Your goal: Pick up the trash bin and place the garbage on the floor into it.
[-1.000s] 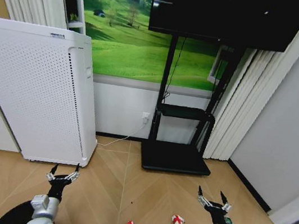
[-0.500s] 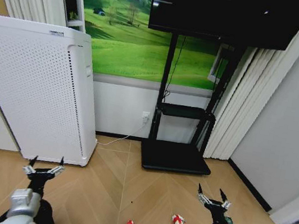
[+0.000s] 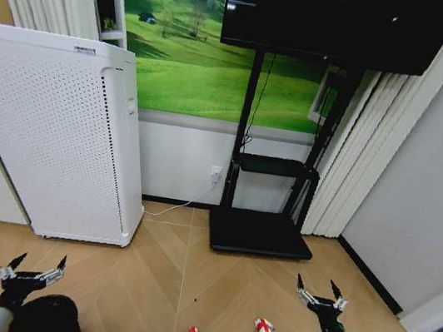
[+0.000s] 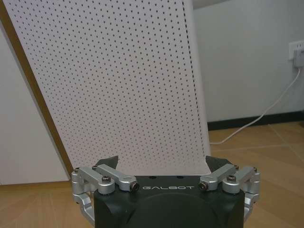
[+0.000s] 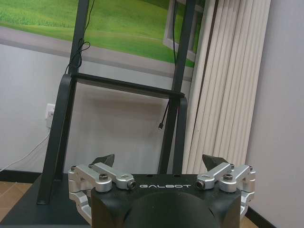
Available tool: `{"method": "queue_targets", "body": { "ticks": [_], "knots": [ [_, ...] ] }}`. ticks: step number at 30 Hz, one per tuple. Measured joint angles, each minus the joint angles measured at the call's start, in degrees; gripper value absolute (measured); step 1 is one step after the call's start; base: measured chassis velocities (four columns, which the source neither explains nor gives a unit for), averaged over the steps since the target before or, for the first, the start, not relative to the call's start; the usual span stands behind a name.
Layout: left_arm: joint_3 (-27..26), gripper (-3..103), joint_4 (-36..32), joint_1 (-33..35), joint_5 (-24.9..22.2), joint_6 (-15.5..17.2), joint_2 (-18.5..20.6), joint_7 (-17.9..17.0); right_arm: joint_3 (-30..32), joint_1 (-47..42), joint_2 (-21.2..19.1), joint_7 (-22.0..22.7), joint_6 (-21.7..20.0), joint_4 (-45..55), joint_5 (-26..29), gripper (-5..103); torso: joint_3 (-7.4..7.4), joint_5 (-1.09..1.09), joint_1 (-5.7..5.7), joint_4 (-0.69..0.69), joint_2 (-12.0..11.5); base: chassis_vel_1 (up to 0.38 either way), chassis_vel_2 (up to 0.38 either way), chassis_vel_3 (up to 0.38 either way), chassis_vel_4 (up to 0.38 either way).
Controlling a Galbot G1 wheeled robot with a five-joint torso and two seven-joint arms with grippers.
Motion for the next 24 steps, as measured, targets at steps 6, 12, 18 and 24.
{"method": "queue_targets", "body": {
  "ticks": [6, 12, 18, 24],
  "knots": [
    [-4.0, 98, -1.3, 6.2, -1.5, 2.2, 1.4, 0.4, 0.1, -0.3, -0.5, 0.6, 0.1, -0.4, 0.1, 100, 0.06, 0.01, 0.02, 0.02, 0.1, 0.0, 0.0, 0.0, 0.0],
    [-5.5, 91, -2.3, 9.2, 0.2, 5.1, 1.5, 3.1, -0.2, 0.6, -1.1, 1.4, -0.3, -1.1, 0.8, 100, 0.09, 0.0, 0.03, 0.01, 0.1, 0.0, 0.0, 0.0, 0.0],
    [-9.1, 90, -1.1, 11.3, 4.7, 7.4, 1.6, 15.0, -0.4, 1.5, -1.8, 1.9, -0.8, -2.1, 1.7, 100, 0.12, 0.01, 0.04, 0.01, 0.2, 0.0, 0.0, 0.0, 0.0],
    [-9.2, 94, 0.1, 12.3, 5.6, 7.7, 0.2, 16.0, -0.7, 1.9, -2.1, 2.0, -0.8, -2.9, 2.2, 100, 0.14, 0.0, 0.04, 0.0, 0.2, 0.0, 0.0, 0.0, 0.0]
  ]
}}
